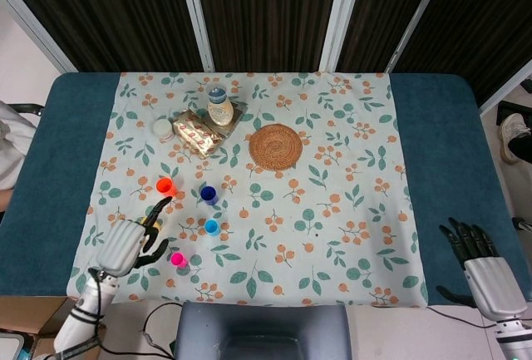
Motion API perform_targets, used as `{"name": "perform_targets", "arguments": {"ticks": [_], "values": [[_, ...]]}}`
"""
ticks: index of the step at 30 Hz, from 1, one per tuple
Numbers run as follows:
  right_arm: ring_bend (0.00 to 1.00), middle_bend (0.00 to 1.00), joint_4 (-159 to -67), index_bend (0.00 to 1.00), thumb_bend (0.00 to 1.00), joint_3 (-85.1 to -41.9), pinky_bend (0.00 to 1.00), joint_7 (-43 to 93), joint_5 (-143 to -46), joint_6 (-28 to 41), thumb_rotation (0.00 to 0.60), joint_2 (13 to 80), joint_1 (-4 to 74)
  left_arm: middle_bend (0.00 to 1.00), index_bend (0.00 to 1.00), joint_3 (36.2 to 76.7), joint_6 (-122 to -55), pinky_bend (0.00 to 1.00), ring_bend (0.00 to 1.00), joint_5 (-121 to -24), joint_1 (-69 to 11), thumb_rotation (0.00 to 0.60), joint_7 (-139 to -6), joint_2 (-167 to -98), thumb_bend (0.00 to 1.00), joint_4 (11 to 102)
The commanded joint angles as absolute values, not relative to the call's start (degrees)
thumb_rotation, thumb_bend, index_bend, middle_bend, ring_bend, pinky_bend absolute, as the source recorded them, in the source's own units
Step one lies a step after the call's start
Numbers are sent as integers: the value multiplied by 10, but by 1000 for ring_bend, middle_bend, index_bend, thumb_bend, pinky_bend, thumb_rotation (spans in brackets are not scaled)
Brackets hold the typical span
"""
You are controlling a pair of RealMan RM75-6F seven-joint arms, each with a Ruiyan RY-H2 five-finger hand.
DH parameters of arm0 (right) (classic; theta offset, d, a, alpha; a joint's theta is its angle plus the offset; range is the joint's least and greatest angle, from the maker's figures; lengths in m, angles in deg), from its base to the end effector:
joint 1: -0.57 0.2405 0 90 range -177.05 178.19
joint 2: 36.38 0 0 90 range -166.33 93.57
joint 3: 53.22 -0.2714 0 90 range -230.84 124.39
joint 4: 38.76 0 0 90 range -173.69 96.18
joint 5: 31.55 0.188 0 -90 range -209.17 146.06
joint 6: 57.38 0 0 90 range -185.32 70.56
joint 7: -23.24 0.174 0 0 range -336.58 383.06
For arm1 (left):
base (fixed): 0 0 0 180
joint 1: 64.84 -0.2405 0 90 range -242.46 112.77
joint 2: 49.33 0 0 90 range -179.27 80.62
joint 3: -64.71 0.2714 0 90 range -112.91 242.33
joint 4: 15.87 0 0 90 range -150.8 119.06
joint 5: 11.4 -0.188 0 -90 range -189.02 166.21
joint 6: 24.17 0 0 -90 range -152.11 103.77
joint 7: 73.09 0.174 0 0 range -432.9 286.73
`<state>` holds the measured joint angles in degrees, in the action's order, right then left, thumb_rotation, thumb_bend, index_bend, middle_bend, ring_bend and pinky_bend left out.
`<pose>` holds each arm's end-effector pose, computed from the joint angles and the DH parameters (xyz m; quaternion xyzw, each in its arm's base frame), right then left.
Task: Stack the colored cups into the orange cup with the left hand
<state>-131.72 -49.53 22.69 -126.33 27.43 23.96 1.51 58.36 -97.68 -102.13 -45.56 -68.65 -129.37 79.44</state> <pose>-0.3171 -0.1645 0.1770 0.6578 -0.3925 0.3395 0.5459 -0.2019 0.2739 0.0703 -0.6612 -0.3894 -0.4928 0.4102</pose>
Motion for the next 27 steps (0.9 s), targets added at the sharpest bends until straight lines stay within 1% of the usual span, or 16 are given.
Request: {"name": "perform_targets", "arguments": {"ticks": [1, 6, 10, 19, 27], "values": [[0, 0, -1318, 0, 185, -497, 0, 229, -1260, 273, 600, 238, 16, 1000, 119, 514, -878, 1000, 1000, -882, -379, 600, -594, -1345, 393, 834], [0, 0, -1319, 0, 185, -499, 0, 233, -1254, 268, 600, 236, 18, 1000, 186, 474, -867, 1000, 1000, -795, -330, 600, -517, -1413, 384, 786], [0, 0, -1320, 0, 185, -500, 0, 237, -1252, 269, 600, 234, 18, 1000, 206, 458, -854, 1000, 1000, -737, -299, 600, -482, -1448, 385, 736], [0, 0, -1321, 0, 185, -501, 0, 236, -1249, 267, 600, 233, 19, 1000, 234, 458, -854, 1000, 1000, -694, -259, 600, -458, -1506, 381, 645], [0, 0, -1321, 0, 185, -502, 0, 245, -1249, 272, 600, 230, 17, 1000, 242, 472, -843, 1000, 1000, -663, -245, 600, -438, -1526, 374, 604]]}}
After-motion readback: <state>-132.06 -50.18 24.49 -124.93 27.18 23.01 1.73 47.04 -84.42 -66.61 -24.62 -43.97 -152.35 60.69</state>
